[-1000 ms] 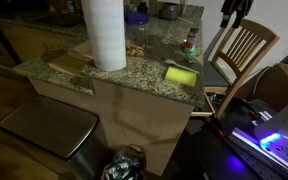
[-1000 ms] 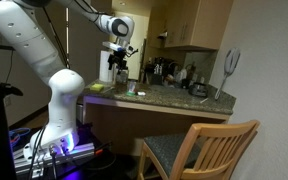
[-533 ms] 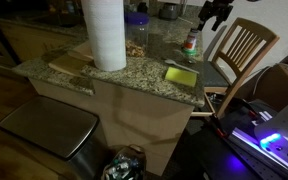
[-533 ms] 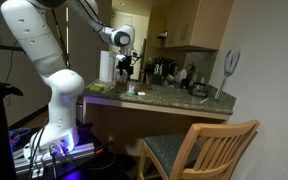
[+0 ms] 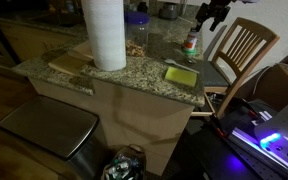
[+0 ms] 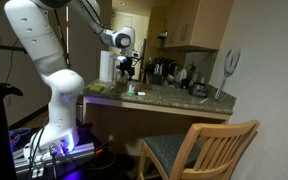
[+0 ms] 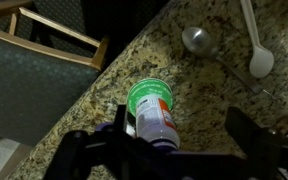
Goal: Take the bottle off the green thing and put it on the counter
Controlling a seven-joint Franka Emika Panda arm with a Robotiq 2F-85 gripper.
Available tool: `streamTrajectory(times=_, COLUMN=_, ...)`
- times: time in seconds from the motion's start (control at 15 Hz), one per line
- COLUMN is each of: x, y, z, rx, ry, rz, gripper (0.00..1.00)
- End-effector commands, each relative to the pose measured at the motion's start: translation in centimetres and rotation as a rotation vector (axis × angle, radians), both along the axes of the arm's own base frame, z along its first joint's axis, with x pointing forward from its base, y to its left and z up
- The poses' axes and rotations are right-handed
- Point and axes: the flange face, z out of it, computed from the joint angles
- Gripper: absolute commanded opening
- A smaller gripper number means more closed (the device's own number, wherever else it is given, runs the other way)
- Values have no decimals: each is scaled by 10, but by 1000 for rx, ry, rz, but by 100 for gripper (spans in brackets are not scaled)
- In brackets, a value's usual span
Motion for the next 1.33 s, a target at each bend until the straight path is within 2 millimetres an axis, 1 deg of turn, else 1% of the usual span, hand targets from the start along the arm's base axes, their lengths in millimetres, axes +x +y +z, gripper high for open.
streamTrajectory(times=0.0, x=7, y=3, z=-9, rx=5, ry=-69, rz=-1, gripper=100)
streamTrajectory(times=0.2, x=17, y=6, z=-16, rx=-1, ry=-125, rz=-8, gripper=100)
streamTrajectory(times=0.33, x=21, y=6, z=-22, rx=-10, ry=-125, rz=-21, gripper=100)
streamTrajectory(times=0.47, x=21, y=2, z=-30, rx=-58, ry=-115, rz=-36, gripper=100)
streamTrajectory(times=0.53, x=19, y=5, z=-19, rx=-23, ry=-108, rz=-18, gripper=100)
streamTrajectory(times=0.67, x=20, y=5, z=-24, rx=-42, ry=-100, rz=-28, gripper=100)
streamTrajectory(times=0.8, x=21, y=5, z=-25, rx=-44, ry=-100, rz=-28, gripper=100)
streamTrajectory(times=0.93, x=27, y=2, z=-35, rx=-41, ry=-139, rz=-40, gripper=100)
streamTrajectory(times=1.13, x=31, y=2, z=-38, rx=-41, ry=-212, rz=-48, gripper=100)
streamTrajectory(times=1.27, x=30, y=-2, z=-37, rx=-51, ry=-200, rz=-74, gripper=100)
